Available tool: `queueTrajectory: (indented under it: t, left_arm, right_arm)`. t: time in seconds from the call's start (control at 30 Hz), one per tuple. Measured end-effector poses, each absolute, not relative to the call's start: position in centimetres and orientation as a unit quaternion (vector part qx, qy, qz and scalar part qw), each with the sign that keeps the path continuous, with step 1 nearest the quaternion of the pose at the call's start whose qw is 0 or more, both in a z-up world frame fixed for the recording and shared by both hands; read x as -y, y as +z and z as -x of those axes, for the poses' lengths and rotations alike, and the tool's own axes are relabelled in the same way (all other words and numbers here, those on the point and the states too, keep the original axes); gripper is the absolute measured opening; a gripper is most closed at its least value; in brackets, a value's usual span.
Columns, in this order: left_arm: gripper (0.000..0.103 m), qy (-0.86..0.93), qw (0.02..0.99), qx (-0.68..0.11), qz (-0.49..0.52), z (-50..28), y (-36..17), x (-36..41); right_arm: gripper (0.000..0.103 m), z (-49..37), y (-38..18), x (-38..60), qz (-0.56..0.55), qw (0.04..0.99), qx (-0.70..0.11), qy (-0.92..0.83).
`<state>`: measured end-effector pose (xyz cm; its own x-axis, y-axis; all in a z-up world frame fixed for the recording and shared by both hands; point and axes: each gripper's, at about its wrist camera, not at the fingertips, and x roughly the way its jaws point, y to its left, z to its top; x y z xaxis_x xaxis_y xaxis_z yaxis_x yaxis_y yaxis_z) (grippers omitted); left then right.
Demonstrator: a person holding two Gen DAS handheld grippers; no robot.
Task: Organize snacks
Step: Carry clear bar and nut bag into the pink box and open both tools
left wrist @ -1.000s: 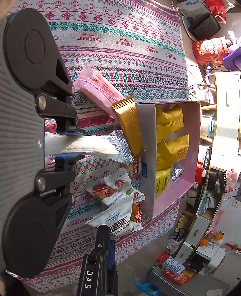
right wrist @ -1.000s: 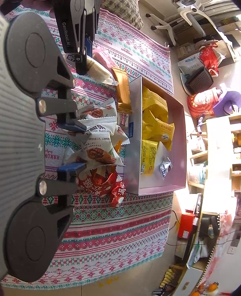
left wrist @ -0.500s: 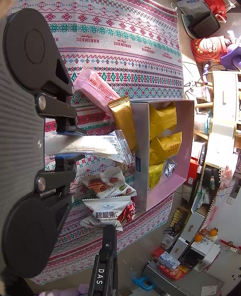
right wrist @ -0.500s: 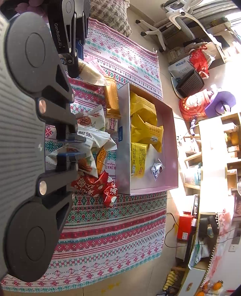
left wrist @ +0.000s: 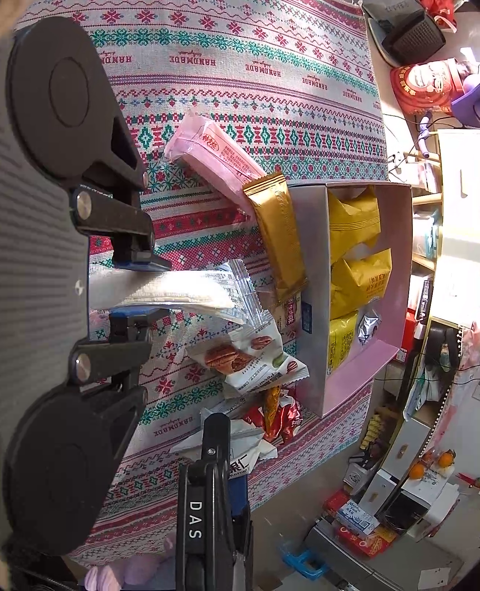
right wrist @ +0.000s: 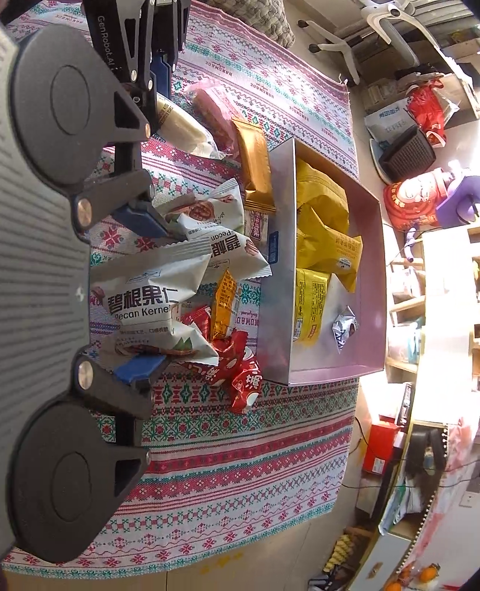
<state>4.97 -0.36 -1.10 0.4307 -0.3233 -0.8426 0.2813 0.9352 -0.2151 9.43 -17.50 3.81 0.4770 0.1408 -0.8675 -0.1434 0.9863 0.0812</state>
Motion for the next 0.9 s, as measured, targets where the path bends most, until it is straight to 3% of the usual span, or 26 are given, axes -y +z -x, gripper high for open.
queueTrajectory:
  t: [0.07,0.23,0.9]
  left_arm:
    - [0.023,-0.179,0.845,-0.504,0.019,-4.9,-1.2,0.4]
    - [0.023,-0.176,0.845,-0.505,0.019,-4.9,-1.2,0.2]
    - [0.023,-0.171,0.872,-0.455,0.050,-7.2,3.3,-0.7]
  right_arm:
    - [0.060,-9.5,3.5,17.6,0.008,0.859,-0.506,0.074]
    - [0.039,-9.2,3.6,17.6,0.031,0.865,-0.497,0.060]
    - [0.037,-11.6,8.6,18.9,-0.041,0.888,-0.449,0.090]
